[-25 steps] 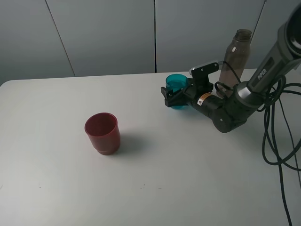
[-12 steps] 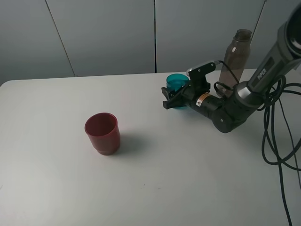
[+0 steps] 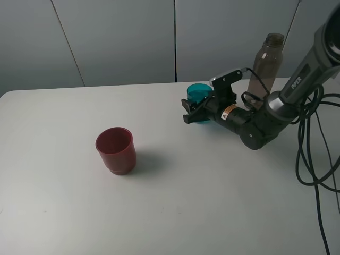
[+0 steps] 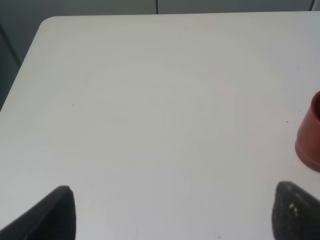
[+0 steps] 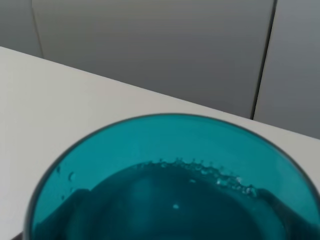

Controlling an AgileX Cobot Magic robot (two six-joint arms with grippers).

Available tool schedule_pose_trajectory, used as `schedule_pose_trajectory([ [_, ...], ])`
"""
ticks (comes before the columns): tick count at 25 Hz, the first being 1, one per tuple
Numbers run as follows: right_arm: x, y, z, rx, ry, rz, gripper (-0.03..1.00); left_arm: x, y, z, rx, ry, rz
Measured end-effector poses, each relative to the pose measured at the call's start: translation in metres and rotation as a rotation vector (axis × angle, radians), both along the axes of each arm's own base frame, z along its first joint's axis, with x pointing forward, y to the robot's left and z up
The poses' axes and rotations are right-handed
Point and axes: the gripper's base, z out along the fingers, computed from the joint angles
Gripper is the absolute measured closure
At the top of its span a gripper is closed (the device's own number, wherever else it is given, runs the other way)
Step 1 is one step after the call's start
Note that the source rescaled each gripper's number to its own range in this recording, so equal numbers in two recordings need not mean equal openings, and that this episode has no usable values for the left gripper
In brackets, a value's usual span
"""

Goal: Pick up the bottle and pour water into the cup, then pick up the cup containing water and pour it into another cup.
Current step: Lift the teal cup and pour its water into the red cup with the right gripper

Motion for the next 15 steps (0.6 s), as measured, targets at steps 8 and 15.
schedule_pose_trajectory([
  [8,-0.004,0.02,0.037,-0.024,-0.051,0.087,0.93,0.0,0.0,0.0,0.0,0.0,0.0],
  [15,-0.015,0.054,0.053,-0.017,-0.089,0.179,0.93,0.0,0.0,0.0,-0.002,0.0,0.001],
])
